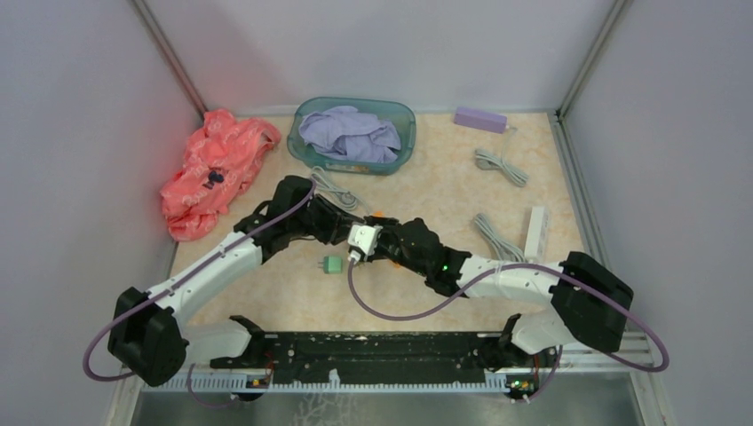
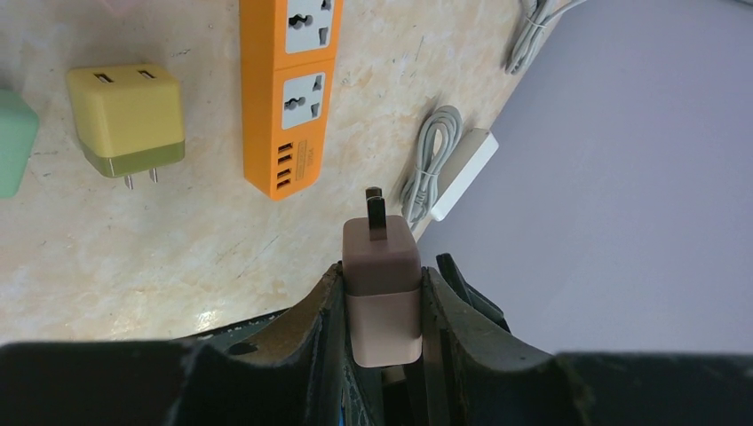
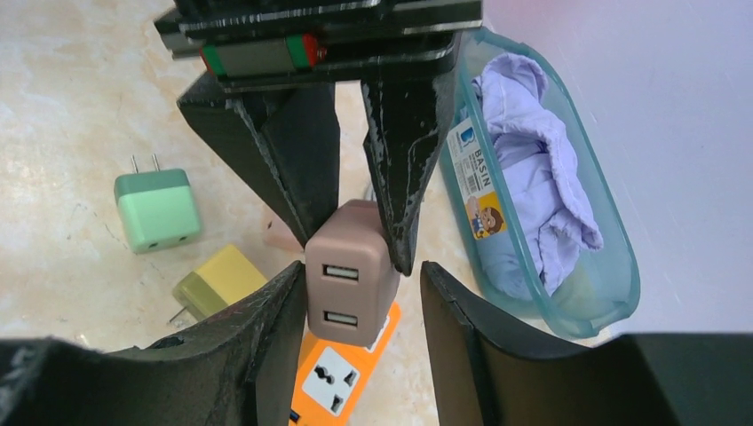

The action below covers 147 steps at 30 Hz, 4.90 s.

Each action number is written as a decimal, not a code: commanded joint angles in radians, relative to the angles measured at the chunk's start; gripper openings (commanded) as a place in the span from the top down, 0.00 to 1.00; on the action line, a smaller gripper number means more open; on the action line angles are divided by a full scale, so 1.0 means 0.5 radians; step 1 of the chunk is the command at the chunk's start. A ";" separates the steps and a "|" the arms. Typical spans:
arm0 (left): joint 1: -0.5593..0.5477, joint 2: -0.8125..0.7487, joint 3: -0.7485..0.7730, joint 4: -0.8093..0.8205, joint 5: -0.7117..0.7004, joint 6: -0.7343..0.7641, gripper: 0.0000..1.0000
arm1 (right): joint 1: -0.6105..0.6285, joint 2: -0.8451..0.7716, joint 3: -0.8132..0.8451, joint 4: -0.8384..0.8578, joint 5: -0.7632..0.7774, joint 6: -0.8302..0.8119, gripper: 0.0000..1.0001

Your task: Insert the plug

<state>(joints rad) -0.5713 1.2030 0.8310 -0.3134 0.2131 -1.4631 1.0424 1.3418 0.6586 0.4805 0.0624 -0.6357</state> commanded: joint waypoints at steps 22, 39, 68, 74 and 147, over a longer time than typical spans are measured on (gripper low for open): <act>0.022 -0.093 -0.089 -0.086 -0.165 -0.230 0.38 | 0.041 -0.028 0.097 -0.021 0.108 0.247 1.00; 0.026 -0.264 -0.178 0.168 -0.612 0.904 0.16 | -0.264 -0.007 0.705 -1.235 -0.066 0.921 1.00; 0.008 0.512 -0.096 0.768 -0.153 1.171 0.31 | -0.643 0.663 1.481 -2.067 -0.107 1.454 1.00; -0.030 0.694 -0.043 0.763 -0.148 1.164 0.34 | -0.646 0.787 1.542 -2.097 -0.126 1.508 1.00; -0.039 1.066 0.003 0.826 -0.109 1.081 0.58 | -0.567 1.211 1.460 -2.134 -0.004 1.364 1.00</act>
<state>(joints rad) -0.5873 1.7210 0.8394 0.1131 0.1684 -0.9264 0.7452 1.8698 1.3808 -0.4992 0.0517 0.0605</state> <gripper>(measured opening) 0.422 0.316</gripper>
